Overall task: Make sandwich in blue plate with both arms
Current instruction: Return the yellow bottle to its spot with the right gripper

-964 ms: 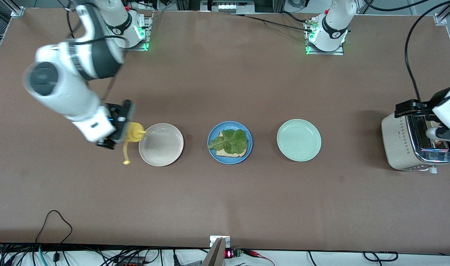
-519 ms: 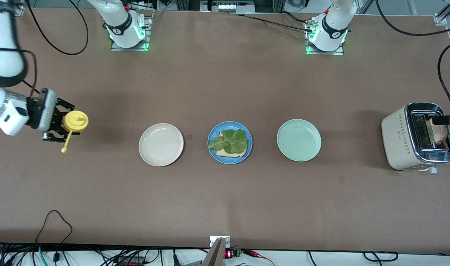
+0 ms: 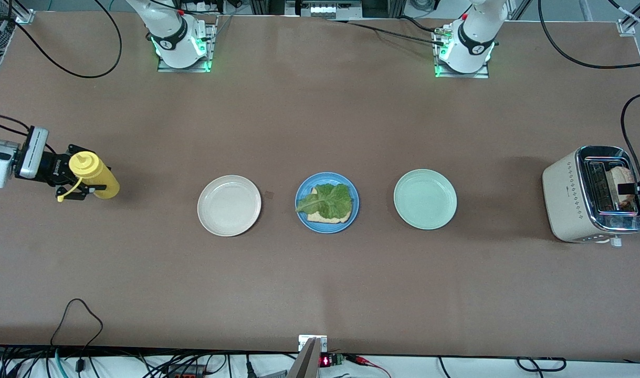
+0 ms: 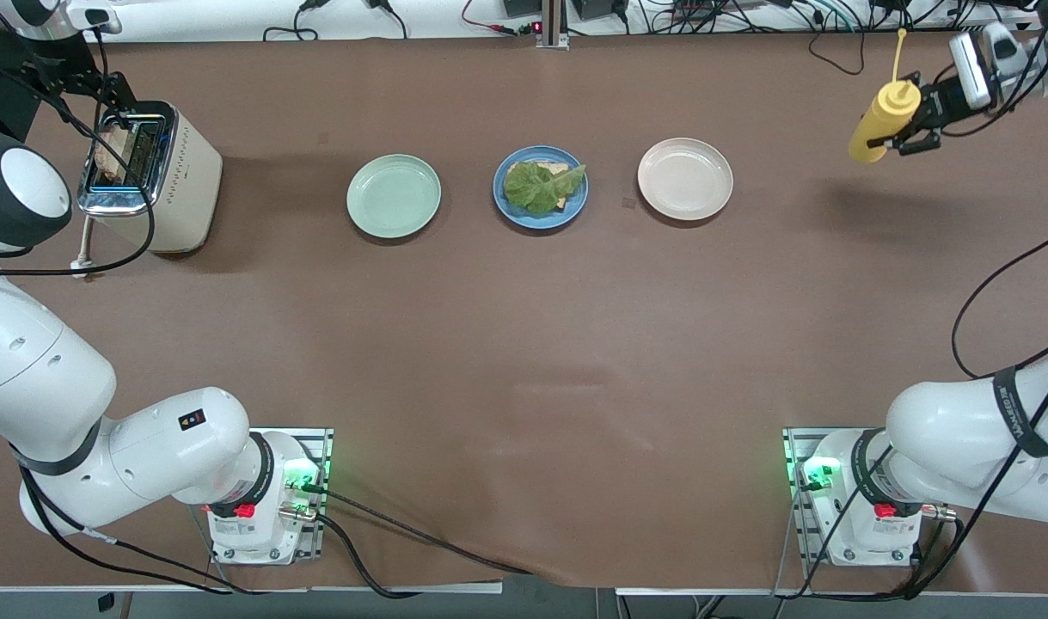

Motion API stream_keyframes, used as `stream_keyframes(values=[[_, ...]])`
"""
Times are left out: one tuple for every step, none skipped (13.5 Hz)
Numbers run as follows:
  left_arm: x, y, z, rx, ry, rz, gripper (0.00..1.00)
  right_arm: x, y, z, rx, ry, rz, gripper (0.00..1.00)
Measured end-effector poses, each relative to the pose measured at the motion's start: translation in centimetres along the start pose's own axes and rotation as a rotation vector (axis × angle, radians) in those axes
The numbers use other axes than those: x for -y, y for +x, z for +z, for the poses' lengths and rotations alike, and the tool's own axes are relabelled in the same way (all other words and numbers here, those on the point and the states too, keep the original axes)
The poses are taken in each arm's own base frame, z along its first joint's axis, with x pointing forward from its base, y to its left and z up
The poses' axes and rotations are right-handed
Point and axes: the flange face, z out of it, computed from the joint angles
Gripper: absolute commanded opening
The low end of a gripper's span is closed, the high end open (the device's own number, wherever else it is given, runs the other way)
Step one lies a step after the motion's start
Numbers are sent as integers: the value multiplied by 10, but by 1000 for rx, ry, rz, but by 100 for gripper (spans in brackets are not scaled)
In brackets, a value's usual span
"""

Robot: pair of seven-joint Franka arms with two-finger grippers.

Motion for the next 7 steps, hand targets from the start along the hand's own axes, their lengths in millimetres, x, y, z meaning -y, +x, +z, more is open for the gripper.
stream_keyframes(values=[[-1,2,8,-14,-4,3,52,8,-24,9,-37,-9,-13,0],[-2,2,17,-21,-8,6,41,13,-45,21,-77,-16,-28,0],[-3,2,24,-20,-13,8,30,18,-64,36,-121,-22,-39,0],[-4,1,28,-15,-18,9,23,22,-81,49,-161,-28,-42,0],[-4,0,28,-8,-21,10,27,25,-95,59,-190,-33,-40,0],[-5,-2,29,11,-35,10,32,27,-106,65,-207,-37,-41,0],[-8,-5,29,28,-65,3,31,27,-111,68,-214,-40,-40,4]])
